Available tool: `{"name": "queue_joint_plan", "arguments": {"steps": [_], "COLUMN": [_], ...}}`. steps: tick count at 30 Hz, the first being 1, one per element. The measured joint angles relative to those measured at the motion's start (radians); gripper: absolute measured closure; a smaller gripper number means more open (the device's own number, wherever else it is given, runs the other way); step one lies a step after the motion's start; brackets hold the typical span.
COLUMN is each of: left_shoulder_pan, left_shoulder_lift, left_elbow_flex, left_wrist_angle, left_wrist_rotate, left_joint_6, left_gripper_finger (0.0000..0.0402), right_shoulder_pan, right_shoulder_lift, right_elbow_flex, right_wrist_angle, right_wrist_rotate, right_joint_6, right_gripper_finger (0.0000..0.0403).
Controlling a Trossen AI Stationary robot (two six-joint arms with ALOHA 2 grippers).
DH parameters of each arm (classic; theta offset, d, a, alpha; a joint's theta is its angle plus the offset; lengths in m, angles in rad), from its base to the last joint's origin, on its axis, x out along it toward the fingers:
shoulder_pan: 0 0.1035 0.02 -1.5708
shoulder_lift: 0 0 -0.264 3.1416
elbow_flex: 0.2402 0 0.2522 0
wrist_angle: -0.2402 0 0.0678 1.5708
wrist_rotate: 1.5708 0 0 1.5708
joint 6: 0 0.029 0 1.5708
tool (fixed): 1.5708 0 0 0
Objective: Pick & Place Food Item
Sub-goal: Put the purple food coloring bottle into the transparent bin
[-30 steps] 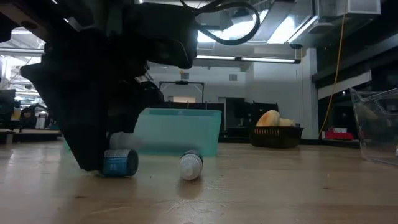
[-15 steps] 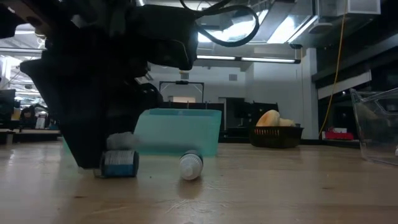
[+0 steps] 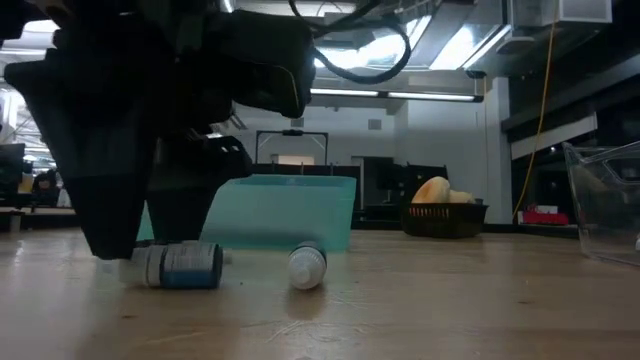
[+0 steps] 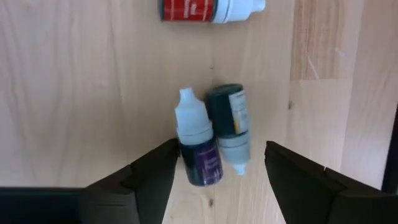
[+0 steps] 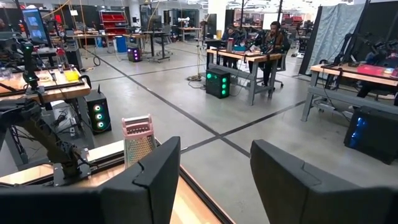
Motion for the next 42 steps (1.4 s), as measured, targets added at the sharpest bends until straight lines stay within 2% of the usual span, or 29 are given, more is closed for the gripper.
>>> {"name": "queue_joint_plan", "arguments": {"steps": [9,15,22,25,28,33,42], "left_shoulder_pan": [0.02,0.085,0.172,0.189,0.179,0.138,0.126], "left_shoulder_lift": [-0.083,-0.105,-0.088,-0.088,-0.085,-0.085,-0.085], "left_elbow_flex": [-0.003,-0.003,-0.002,-0.026,-0.042,-0.042,-0.044], "left_wrist_angle": [-0.088,-0.081,-0.034,-0.01,-0.021,-0.002,0.012], "left_wrist_rotate": [0.007,-0.012,-0.016,0.017,0.095,0.141,0.116], "left_joint_6": [-0.064,-0.09,0.014,0.018,-0.012,-0.057,-0.124], "left_gripper_finger": [0.0162,0.0162,0.0162,0.0162,0.0162,0.0162,0.0162], "right_shoulder_pan": [0.0,0.0,0.0,0.0,0.0,0.0,0.0], "right_shoulder_lift": [0.0,0.003,0.003,0.003,0.003,0.003,0.003], "right_elbow_flex": [0.0,0.0,0.0,0.0,0.0,0.0,0.0], "right_wrist_angle": [0.0,0.0,0.0,-0.001,-0.001,-0.001,-0.001], "right_wrist_rotate": [0.0,-0.004,-0.015,-0.015,-0.016,-0.016,-0.015], "right_joint_6": [0.0,-0.002,-0.002,-0.002,-0.002,-0.013,-0.015], "right_gripper_finger": [0.0209,0.0209,0.0209,0.0209,0.0209,0.0209,0.0209]}}
